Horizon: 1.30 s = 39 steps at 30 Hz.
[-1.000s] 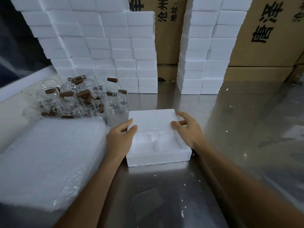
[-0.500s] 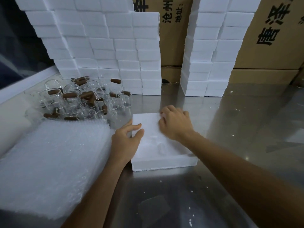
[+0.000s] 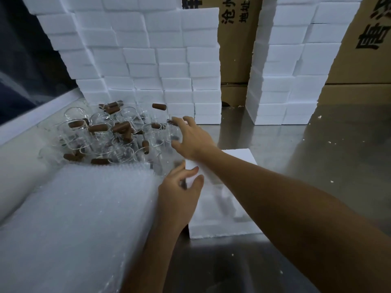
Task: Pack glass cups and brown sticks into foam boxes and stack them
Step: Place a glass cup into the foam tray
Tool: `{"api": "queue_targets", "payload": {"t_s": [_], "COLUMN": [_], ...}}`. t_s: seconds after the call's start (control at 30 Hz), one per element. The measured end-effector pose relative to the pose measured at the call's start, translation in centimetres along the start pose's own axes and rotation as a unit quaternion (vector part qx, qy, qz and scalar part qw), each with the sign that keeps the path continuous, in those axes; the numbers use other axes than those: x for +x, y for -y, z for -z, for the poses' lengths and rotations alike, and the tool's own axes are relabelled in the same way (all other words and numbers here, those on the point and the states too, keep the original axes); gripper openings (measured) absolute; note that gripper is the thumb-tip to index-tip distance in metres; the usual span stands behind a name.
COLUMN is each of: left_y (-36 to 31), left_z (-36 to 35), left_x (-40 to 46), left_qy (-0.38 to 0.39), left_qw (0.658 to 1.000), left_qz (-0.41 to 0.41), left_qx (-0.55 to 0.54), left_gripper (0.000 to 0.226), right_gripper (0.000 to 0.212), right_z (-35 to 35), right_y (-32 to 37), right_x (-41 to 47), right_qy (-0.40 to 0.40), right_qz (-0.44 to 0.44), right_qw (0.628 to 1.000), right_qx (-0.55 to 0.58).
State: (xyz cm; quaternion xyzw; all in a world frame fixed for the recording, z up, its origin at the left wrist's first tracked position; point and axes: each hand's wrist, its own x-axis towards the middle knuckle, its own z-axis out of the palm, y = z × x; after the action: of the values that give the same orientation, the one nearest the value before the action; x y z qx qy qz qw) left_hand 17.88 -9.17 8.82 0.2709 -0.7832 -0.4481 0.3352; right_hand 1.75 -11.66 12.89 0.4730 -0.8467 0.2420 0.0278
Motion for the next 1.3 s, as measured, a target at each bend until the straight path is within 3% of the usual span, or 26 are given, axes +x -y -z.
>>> {"api": "queue_targets", "payload": {"t_s": [0.23, 0.37, 0.53, 0.67, 0.8, 0.97, 1.1, 1.2, 1.3], "left_y": [-0.1, -0.5, -0.5, -0.5, -0.5, -1.2, -2.7, -5.0, -7.4], "left_z": [-0.3, -0.2, 0.0, 0.1, 0.2, 0.2, 1.1, 1.6, 1.7], "left_x": [0.0, -0.2, -0.2, -0.3, -0.2, 0.1, 0.3, 0.0, -0.5], "left_qy": [-0.004, -0.005, -0.008, 0.0, 0.005, 0.021, 0.01, -0.027, 0.019], "left_qw": [1.0, 1.0, 1.0, 1.0, 0.999, 0.999, 0.995, 0.996, 0.995], "left_qz": [0.021, 0.028, 0.017, 0.021, 0.034, 0.039, -0.006, -0.081, -0.064], "left_qx": [0.0, -0.013, -0.009, -0.012, -0.033, -0.017, 0.102, 0.041, -0.076], "left_gripper": [0.027, 0.028, 0.024, 0.02, 0.019, 0.019, 0.03, 0.022, 0.019], "right_gripper": [0.038, 0.042, 0.035, 0.037, 0.03, 0.07, 0.058, 0.057, 0.057], "right_z": [-1.3, -1.2, 0.2, 2.9, 5.8, 8.4, 9.6, 10.0, 10.4], "right_y": [0.4, 0.2, -0.1, -0.3, -0.4, -0.5, -0.3, 0.0, 0.2], "right_x": [2.5, 2.9, 2.1, -0.7, -6.2, -13.4, -15.7, -15.8, -15.5], "right_qy": [0.043, 0.029, -0.028, -0.107, -0.177, -0.206, -0.19, -0.149, -0.117], "right_qz": [-0.06, -0.097, -0.096, -0.111, -0.118, -0.129, -0.162, -0.161, -0.131], "right_qw": [0.997, 0.995, 0.995, 0.983, 0.955, 0.893, 0.836, 0.826, 0.805], "right_qx": [-0.005, -0.01, 0.006, 0.096, 0.206, 0.378, 0.488, 0.52, 0.567]}}
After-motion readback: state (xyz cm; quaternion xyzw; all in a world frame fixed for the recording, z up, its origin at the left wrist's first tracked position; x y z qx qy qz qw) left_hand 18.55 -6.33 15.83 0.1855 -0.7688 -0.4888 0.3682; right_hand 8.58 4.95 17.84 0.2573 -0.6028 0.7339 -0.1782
